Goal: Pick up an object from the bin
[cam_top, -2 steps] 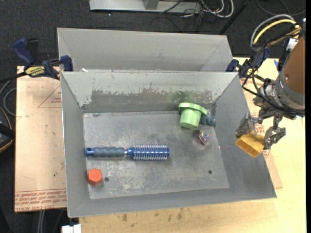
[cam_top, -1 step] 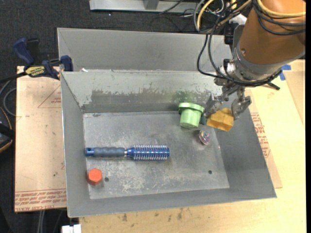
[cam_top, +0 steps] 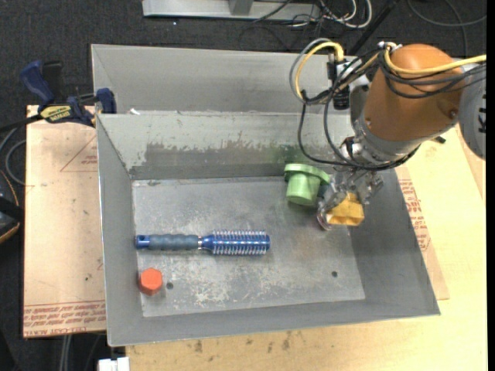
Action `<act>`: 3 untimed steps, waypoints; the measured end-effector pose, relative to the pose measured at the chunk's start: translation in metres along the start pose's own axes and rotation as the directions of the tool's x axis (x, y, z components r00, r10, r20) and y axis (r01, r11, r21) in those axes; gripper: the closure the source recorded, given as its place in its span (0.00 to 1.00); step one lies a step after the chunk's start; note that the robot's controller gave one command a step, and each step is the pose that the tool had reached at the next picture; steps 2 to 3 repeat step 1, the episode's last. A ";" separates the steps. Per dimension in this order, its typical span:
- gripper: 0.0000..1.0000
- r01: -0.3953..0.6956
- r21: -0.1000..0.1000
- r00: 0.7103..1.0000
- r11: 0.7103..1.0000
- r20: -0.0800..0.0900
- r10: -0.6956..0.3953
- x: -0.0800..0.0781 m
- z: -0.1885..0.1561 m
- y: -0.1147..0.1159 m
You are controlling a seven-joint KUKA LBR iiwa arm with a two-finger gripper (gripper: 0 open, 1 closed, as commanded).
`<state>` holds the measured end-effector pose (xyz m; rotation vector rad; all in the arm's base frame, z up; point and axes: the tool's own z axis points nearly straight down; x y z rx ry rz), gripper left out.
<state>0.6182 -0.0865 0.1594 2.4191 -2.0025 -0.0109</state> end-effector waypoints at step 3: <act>1.00 -0.018 0.016 1.000 1.000 -0.005 0.018 -0.002 -0.082 0.000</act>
Offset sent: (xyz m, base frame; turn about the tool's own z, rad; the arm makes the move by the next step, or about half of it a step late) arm -0.0017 0.0002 0.0767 0.0132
